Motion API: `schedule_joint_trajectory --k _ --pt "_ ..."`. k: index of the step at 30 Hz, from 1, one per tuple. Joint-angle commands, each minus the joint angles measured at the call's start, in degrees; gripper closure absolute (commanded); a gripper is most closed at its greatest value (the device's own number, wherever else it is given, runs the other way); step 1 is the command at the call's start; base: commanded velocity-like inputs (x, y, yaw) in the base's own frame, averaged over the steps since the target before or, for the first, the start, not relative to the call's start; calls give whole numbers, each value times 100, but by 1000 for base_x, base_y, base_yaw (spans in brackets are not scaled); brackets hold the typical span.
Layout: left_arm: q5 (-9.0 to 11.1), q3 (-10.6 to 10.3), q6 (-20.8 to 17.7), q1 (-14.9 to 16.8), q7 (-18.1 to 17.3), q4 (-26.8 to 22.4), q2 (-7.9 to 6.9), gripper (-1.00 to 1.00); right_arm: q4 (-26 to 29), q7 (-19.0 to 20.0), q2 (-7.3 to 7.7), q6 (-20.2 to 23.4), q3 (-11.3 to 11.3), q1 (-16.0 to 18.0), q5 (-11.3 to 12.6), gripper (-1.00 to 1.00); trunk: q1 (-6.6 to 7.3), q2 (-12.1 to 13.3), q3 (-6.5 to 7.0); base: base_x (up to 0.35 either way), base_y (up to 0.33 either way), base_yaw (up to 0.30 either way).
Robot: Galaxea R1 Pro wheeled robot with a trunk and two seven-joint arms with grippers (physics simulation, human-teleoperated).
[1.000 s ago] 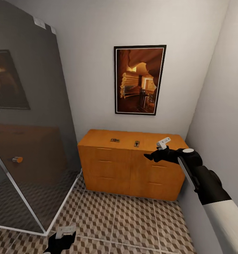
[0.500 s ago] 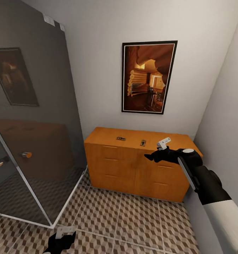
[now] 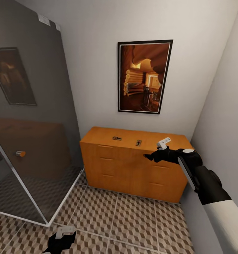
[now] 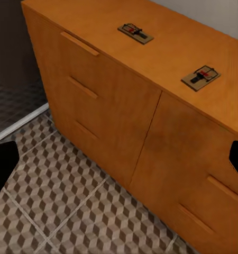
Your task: Take the four mousetraps from the cabinet in the bathroom and place them on the bathroom floor. Make sure all four end up on the same floor surface, and ensure that at least two of them are either under or directly next to the same bathroom sink.
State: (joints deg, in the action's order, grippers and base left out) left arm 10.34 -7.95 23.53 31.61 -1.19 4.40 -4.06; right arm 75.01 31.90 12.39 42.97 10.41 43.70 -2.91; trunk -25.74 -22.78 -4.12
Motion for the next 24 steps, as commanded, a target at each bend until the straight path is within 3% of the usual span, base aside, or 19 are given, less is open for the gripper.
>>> schedule_joint_trajectory --k 1,9,13,14,17,20,24 --pt "51 -49 39 12 -13 25 1 -100 5 27 3 17 4 7 -33 -100 -4 -14 -14 0 -251 1" --pt "53 -49 38 12 -13 25 1 -100 5 -171 -15 -2 8 7 -61 -100 -4 -14 -22 0 -234 52" --pt "53 -49 37 12 -13 24 1 -100 8 -767 -69 -6 19 7 -157 -100 -4 -14 -31 0 -81 93" --pt "54 -49 37 12 -13 24 1 -100 10 -1124 -140 -6 36 7 -187 -100 -4 -14 -32 0 -36 43" --pt "52 -49 37 12 -13 25 1 -100 12 -1714 -315 -11 67 7 -215 -100 -4 -14 -33 0 -24 28" --pt "55 -49 37 12 -13 24 1 -100 13 -2622 -690 -20 92 7 -230 -100 -4 -14 -34 0 -9 10" --pt "53 -49 37 12 -13 23 1 -100 13 -2914 -821 -25 98 7 -234 -100 -4 -14 -34 0 -2 3"
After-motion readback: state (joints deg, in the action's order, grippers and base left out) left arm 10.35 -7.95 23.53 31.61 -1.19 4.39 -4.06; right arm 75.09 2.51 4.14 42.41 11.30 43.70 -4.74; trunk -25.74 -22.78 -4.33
